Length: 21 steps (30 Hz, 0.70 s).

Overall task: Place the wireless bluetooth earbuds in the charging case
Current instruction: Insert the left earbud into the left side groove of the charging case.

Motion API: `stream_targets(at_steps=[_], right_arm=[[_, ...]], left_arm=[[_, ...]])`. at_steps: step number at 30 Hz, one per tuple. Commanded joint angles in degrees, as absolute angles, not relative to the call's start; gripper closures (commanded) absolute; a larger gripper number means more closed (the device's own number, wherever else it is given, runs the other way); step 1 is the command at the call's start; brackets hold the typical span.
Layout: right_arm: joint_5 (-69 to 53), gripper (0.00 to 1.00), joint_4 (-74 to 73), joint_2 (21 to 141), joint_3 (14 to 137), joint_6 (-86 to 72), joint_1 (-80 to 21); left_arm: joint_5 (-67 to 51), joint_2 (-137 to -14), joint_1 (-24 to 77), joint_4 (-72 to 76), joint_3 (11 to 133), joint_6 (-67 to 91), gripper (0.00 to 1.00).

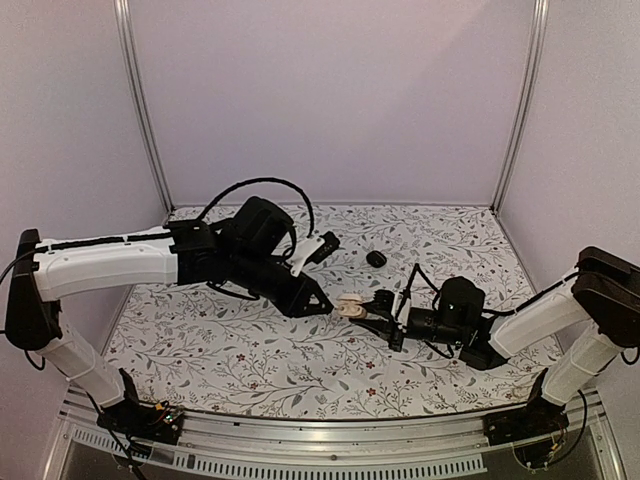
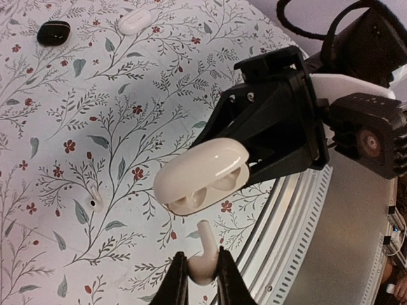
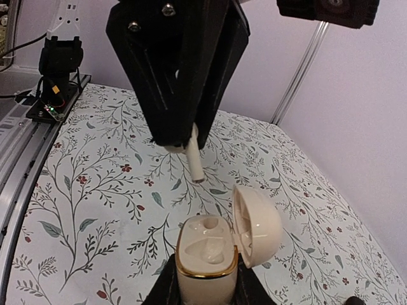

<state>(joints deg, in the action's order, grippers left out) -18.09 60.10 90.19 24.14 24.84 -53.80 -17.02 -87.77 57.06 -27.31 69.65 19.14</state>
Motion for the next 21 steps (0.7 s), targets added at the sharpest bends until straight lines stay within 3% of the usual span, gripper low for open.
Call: stream_targets(at_steps=[1, 21], right_arm=[[-17.3, 1.0, 61.8, 90.8, 24.6, 25.2, -54.2], [-17.5, 1.0, 61.2, 90.2, 24.7, 25.8, -54.4]], left_arm=[[-17.6, -88.1, 55.6, -26.7, 70.6, 19.5, 0.96], [-17.3, -86.0, 54.8, -27.3, 69.3, 20.7, 0.96]])
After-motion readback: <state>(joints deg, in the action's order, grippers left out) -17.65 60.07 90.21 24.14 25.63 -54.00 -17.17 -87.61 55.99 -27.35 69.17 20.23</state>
